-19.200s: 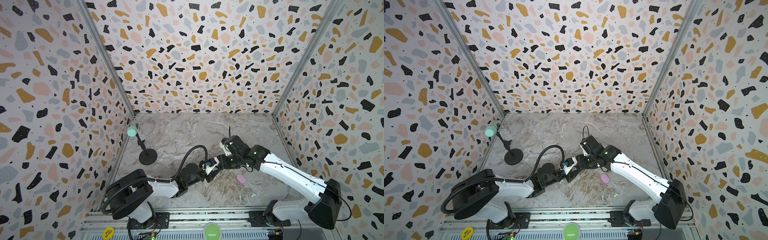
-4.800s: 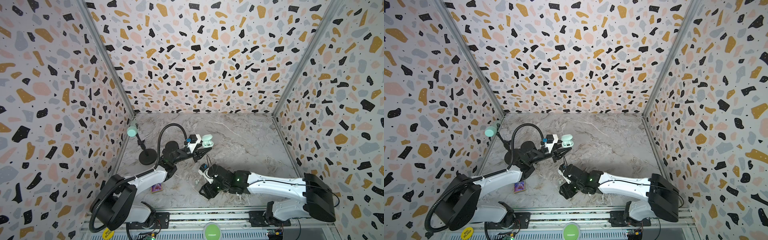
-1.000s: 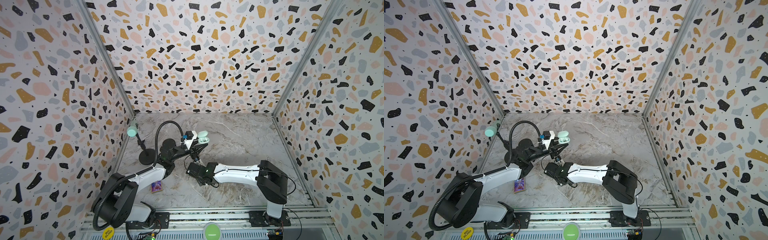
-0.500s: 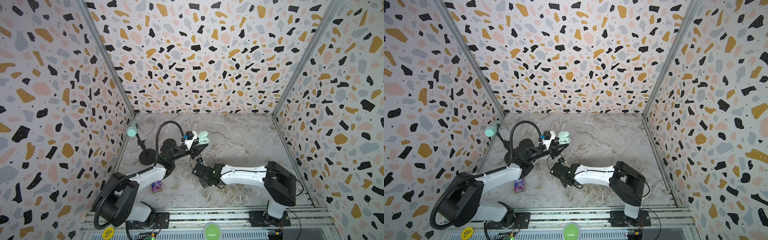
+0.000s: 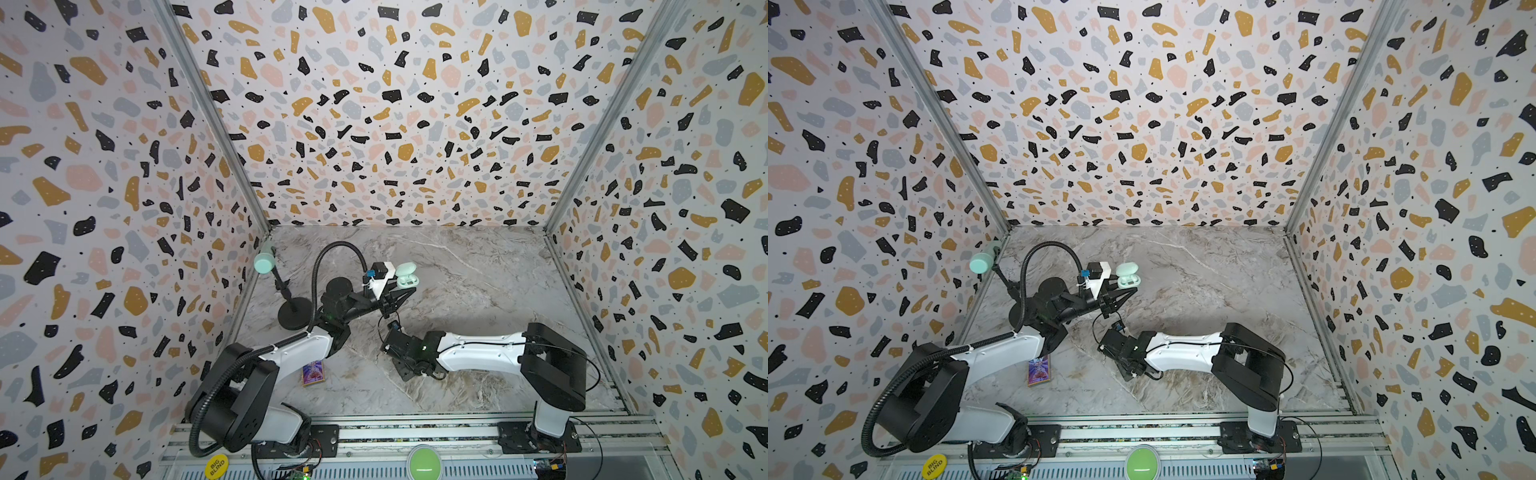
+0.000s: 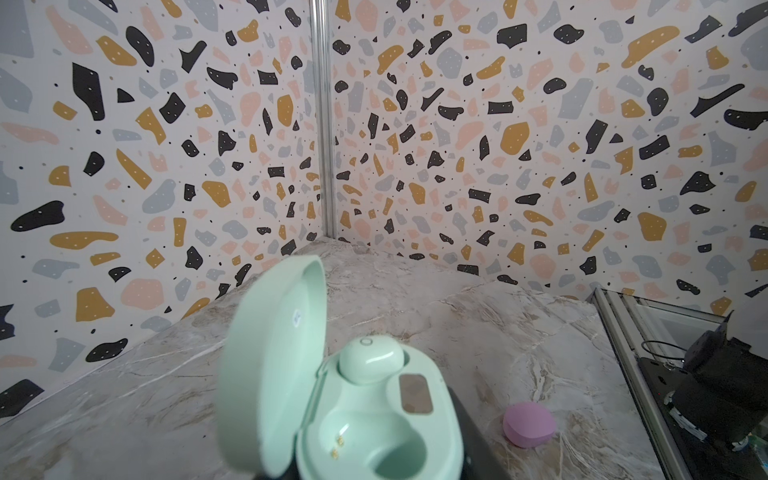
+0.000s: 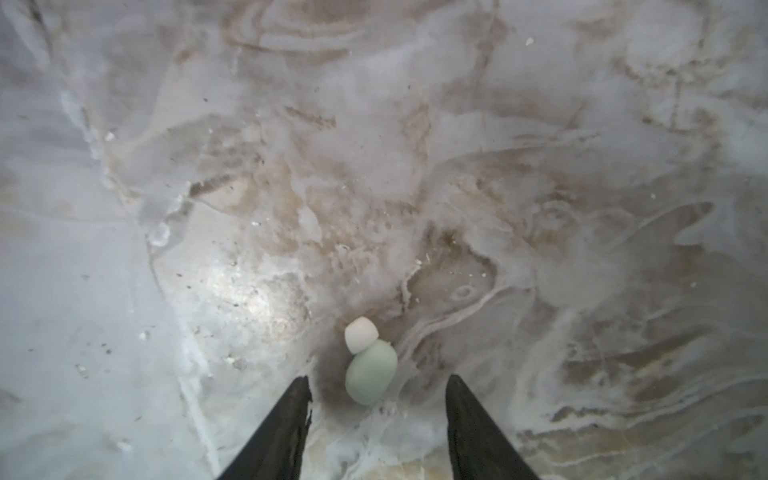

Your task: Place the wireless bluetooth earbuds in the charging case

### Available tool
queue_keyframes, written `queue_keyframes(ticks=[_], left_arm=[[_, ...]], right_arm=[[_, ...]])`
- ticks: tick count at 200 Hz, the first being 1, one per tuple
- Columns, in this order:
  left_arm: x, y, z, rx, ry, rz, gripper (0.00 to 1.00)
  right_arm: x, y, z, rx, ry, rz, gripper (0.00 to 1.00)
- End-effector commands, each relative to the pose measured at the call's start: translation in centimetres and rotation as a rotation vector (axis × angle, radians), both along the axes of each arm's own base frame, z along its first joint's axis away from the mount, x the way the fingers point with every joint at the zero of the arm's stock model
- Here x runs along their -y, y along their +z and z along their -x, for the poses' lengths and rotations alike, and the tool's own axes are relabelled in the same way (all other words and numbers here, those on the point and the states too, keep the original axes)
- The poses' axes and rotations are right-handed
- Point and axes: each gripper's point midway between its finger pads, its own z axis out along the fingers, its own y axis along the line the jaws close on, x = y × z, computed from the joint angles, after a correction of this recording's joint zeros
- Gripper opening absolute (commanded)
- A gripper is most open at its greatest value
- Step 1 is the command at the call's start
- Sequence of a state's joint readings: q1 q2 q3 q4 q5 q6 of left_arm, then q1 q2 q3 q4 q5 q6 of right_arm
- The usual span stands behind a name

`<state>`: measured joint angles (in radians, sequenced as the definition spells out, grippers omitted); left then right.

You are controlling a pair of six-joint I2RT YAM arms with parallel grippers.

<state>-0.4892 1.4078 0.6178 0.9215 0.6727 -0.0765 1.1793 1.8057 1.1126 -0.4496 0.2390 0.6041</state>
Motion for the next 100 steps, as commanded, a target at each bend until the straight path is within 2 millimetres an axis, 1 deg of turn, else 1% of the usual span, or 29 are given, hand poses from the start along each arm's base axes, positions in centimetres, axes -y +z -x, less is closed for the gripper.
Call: queue_keyframes(ticks=[1, 56, 100], left_arm=[[0.1, 1.6, 0.2, 0.053, -0.019, 0.037, 0.25], [0.1, 1.4, 0.2, 0.051, -0.018, 0.037, 0.26], [0.2, 1.4, 0.2, 0.048, -0.02, 0.037, 0.26]], right_arm=[[1.1, -0.4, 0.2, -0.002, 0.001, 0.046, 0.55], [3.5, -0.7, -0.9, 0.024, -0.042, 0.1, 0.55], [4.1, -0.6, -1.6, 0.038, -0.039, 0.109, 0.55]])
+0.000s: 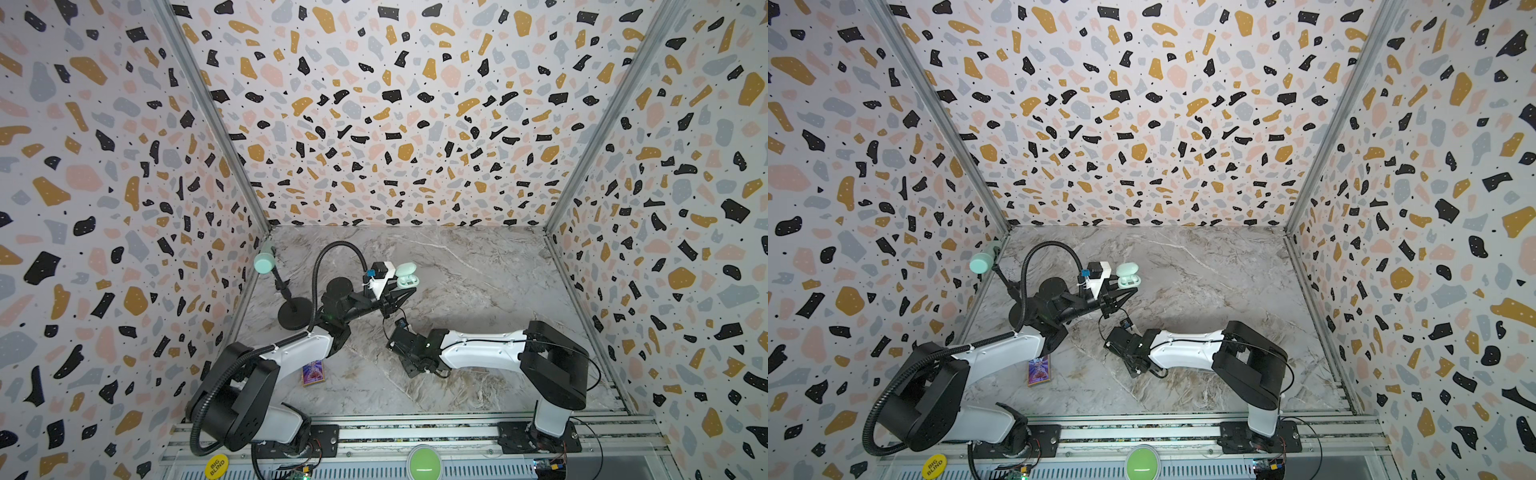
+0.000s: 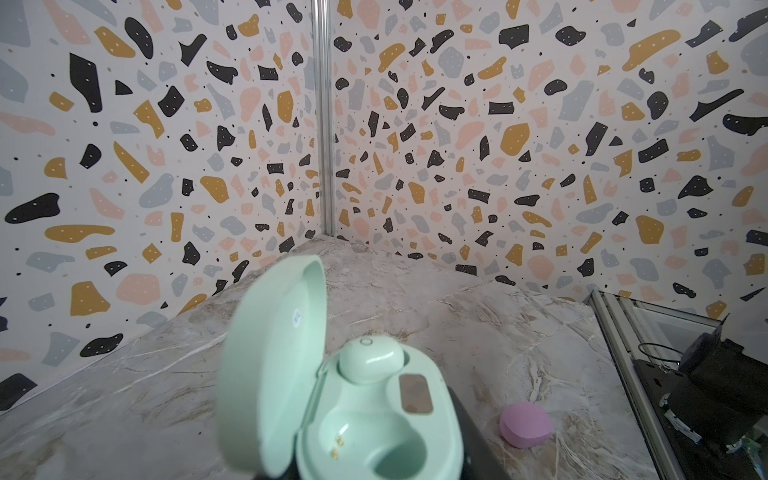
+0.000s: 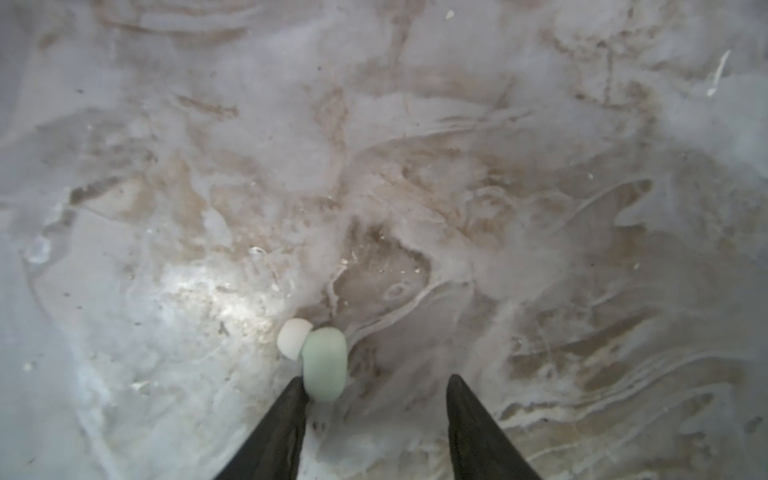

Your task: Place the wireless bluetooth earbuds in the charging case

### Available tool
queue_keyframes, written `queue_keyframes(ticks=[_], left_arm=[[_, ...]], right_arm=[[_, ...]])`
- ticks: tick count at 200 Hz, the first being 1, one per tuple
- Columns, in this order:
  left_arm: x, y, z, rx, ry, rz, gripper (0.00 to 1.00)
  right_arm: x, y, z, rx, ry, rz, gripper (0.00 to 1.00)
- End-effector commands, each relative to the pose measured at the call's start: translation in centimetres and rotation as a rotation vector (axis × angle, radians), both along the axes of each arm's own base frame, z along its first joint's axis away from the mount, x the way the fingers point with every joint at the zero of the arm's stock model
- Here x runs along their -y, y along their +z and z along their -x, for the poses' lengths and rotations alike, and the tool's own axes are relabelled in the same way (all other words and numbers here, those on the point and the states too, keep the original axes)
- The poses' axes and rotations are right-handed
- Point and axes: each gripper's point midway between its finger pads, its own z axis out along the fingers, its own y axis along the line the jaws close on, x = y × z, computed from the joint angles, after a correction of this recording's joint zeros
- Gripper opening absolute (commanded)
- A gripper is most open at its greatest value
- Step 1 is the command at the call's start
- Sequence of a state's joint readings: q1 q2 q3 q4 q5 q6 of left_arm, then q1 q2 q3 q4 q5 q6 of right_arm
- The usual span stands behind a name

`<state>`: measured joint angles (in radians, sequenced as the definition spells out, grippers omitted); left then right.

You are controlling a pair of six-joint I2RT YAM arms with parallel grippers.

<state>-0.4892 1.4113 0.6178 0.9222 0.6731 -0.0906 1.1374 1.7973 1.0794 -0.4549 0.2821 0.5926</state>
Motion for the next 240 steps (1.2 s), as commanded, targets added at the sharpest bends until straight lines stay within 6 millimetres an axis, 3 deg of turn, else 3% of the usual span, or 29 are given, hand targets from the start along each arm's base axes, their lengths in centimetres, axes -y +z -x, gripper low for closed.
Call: queue_keyframes(ticks=[1, 79, 181, 240], left_arm=[[0.1, 1.5, 0.2, 0.063, -0.018, 0.033, 0.26], [0.2, 1.5, 0.1, 0.06, -0.02, 0.032, 0.26], [0.2, 1.4, 0.1, 0.054, -0.021, 0.034, 0.26], [0.3, 1.4, 0.1, 0.055, -0.023, 0.035, 0.26]], right_arm=[[1.8, -0.1, -0.1, 0.01, 0.005, 0.06, 0.55], [3.1, -0.3, -0.3, 0.015, -0.017, 0.067, 0.55], [1.6, -0.4, -2.0, 0.035, 0.006, 0.052, 0.56], [0.4, 0.8, -2.6, 0.031, 0.004, 0.009, 0.58]])
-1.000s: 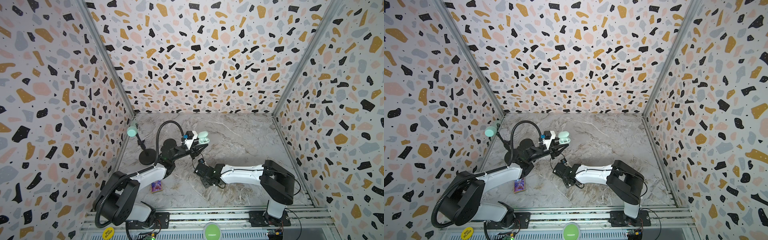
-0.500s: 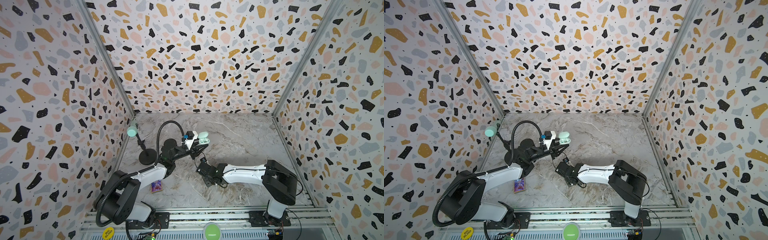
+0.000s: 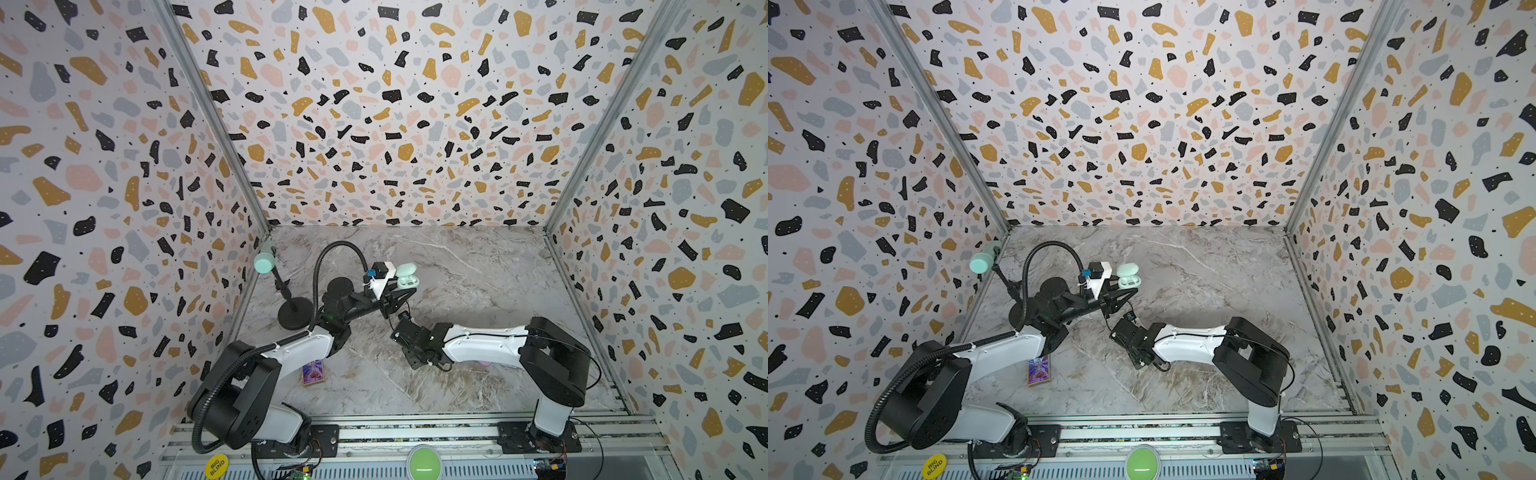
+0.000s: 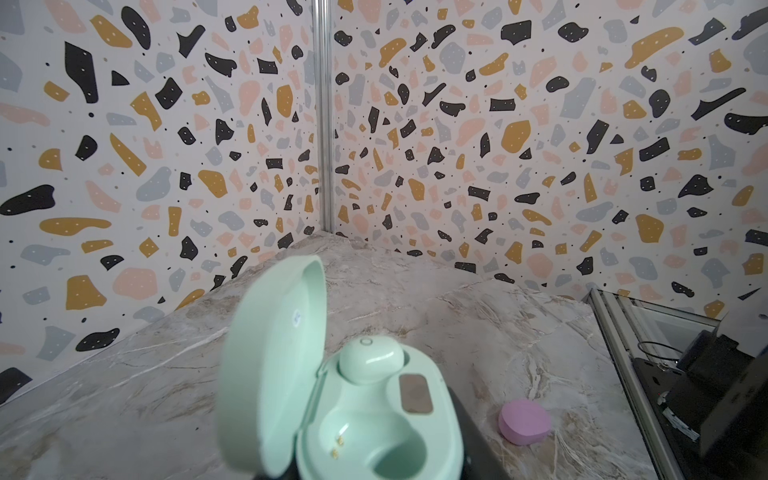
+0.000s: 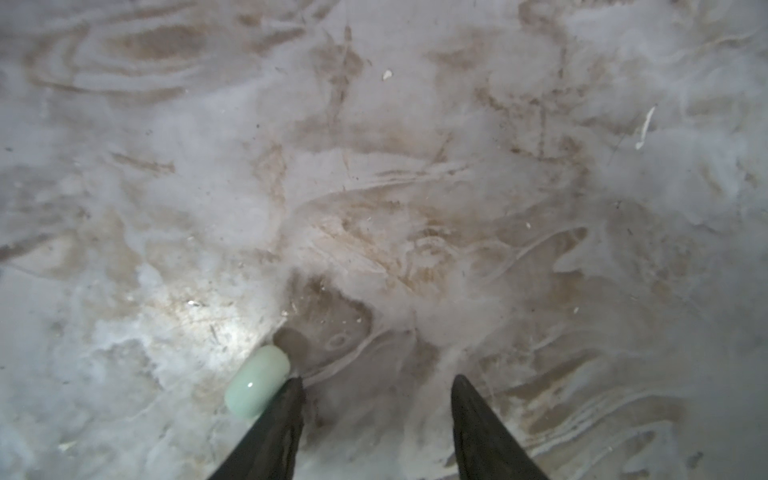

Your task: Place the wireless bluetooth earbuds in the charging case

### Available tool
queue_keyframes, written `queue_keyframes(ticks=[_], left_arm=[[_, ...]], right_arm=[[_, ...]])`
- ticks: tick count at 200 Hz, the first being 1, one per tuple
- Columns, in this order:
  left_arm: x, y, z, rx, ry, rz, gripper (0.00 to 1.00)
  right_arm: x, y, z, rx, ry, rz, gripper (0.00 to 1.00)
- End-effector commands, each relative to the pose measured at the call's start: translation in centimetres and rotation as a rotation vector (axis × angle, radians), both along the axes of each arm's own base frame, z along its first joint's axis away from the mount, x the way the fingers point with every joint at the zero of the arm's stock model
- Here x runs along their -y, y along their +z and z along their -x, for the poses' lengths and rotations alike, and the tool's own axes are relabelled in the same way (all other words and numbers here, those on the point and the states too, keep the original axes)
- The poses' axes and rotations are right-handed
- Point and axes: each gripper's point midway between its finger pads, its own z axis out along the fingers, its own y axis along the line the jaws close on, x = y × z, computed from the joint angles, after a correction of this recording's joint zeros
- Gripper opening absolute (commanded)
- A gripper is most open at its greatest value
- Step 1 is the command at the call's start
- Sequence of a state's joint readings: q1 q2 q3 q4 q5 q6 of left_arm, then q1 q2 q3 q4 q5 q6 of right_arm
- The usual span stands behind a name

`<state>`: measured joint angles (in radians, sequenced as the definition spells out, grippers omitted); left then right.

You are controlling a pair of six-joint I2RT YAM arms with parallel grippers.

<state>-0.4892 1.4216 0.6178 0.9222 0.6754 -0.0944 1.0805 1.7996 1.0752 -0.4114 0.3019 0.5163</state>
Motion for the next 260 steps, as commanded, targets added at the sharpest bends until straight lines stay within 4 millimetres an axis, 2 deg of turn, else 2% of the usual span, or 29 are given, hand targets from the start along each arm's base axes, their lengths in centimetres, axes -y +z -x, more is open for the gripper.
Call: queue_keyframes(ticks=[1, 32, 53, 80, 120, 156, 226, 260], left_arm=[[0.2, 1.8, 0.2, 0.067, -0.02, 0.039, 0.26], [0.1, 1.7, 0.2, 0.067, -0.018, 0.038, 0.26], [0.1, 1.7, 0.2, 0.067, -0.018, 0.038, 0.26], [0.1, 1.7, 0.2, 0.068, -0.017, 0.04, 0.26], [0.1, 1.8, 0.3, 0.072, -0.017, 0.042, 0.26], [0.1, 1.8, 0.3, 0.072, -0.016, 0.041, 0.26], [0.0, 1.9, 0.3, 0.077, -0.015, 0.041, 0.26], [0.1, 1.8, 0.2, 0.074, -0.015, 0.04, 0.26]], right_arm=[[-0.2, 0.6, -0.1, -0.014, -0.004, 0.005, 0.58], [0.0, 2.4, 0.2, -0.032, -0.056, -0.03, 0.58], [-0.9, 3.6, 0.7, -0.069, -0.084, -0.096, 0.56], [-2.2, 4.2, 1.2, -0.125, -0.116, -0.163, 0.53], [-3.3, 3.5, 1.6, -0.195, -0.174, -0.218, 0.45], [-3.1, 2.7, 1.1, -0.206, -0.231, -0.217, 0.38], [-4.2, 2.2, 0.5, -0.208, -0.216, -0.238, 0.37], [-4.3, 1.2, 0.6, -0.226, -0.214, -0.215, 0.36]])
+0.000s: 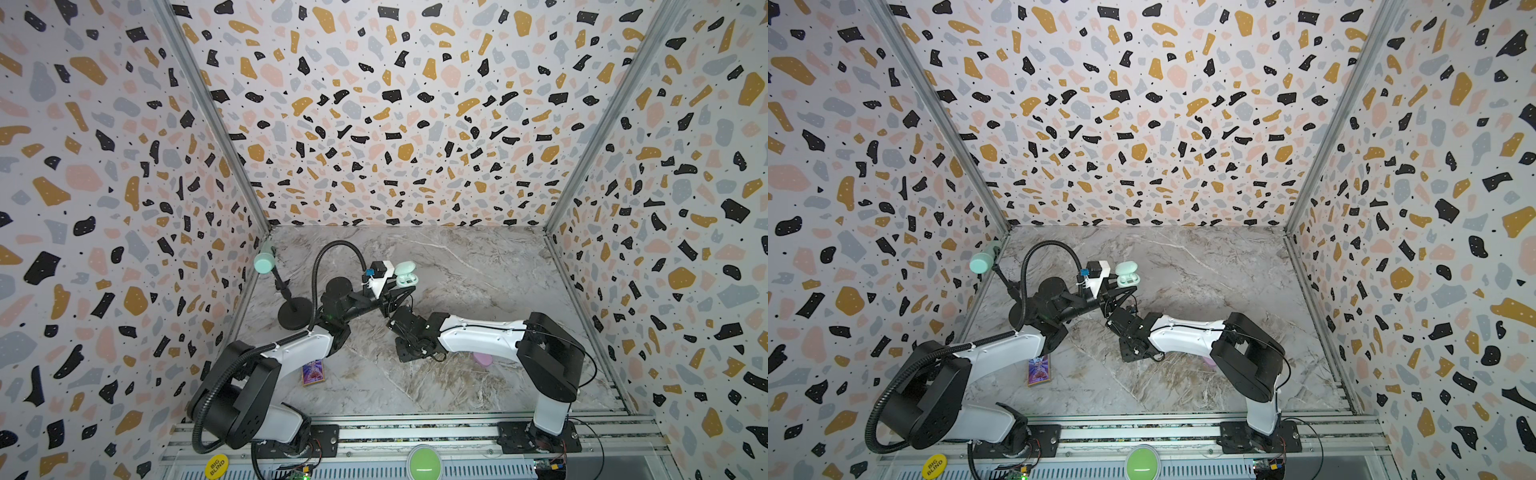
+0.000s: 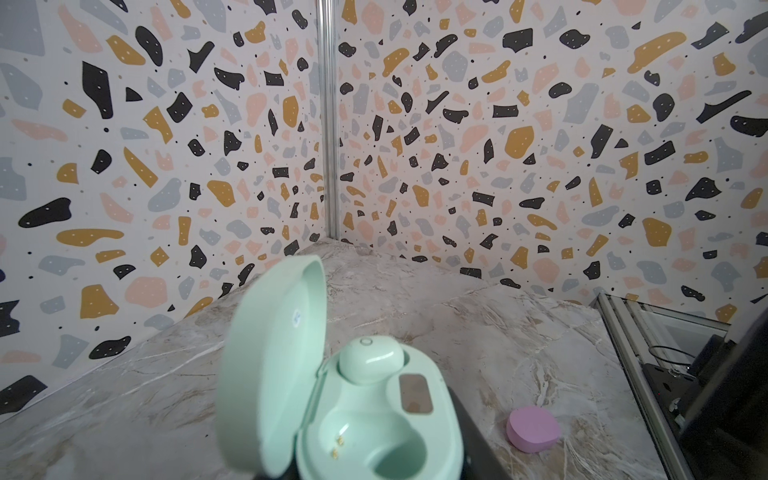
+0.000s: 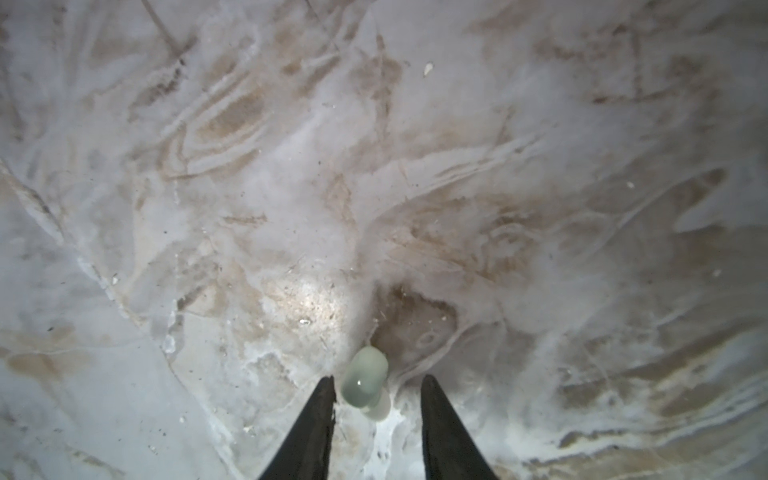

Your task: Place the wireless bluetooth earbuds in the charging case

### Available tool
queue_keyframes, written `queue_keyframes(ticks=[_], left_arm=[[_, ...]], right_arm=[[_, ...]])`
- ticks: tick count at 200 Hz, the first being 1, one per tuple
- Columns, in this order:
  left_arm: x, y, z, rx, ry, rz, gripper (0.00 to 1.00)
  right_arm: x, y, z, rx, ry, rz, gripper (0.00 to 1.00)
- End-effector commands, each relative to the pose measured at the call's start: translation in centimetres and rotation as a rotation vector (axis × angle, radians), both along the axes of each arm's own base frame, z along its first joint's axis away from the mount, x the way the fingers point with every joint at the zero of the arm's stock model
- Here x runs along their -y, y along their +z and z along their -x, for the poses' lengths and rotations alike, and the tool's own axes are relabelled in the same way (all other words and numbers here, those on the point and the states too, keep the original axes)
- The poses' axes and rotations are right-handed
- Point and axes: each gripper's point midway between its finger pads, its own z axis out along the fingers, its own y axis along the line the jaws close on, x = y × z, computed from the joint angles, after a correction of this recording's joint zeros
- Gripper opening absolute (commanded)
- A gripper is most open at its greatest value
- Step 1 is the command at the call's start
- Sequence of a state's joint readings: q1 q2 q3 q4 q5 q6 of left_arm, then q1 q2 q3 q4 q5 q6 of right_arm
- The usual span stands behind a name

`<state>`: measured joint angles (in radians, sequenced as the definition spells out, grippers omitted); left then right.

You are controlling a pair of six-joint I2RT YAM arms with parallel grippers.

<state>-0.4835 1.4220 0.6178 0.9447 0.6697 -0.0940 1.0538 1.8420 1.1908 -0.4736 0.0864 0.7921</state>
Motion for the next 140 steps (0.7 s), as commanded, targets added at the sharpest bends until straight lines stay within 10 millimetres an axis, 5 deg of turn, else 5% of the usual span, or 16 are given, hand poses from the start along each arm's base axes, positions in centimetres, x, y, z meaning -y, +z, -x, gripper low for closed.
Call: queue_keyframes(ticks=[1, 90, 140], left_arm=[[0.3, 1.3, 0.5, 0.054, -0.027, 0.029, 0.26], [-0.4, 1.1, -0.2, 0.053, 0.006, 0.02, 0.26], [-0.5, 0.7, -0.4, 0.046, 0.011, 0.015, 0.26]], right_arm=[[-1.0, 0.4, -0.5, -0.001, -0.004, -0.017, 0.36], [-0.3, -1.3, -0.3, -0.021, -0.006, 0.034, 0.25], [0.2, -0.6, -0.1, -0.009, -0.013, 0.026, 0.16]])
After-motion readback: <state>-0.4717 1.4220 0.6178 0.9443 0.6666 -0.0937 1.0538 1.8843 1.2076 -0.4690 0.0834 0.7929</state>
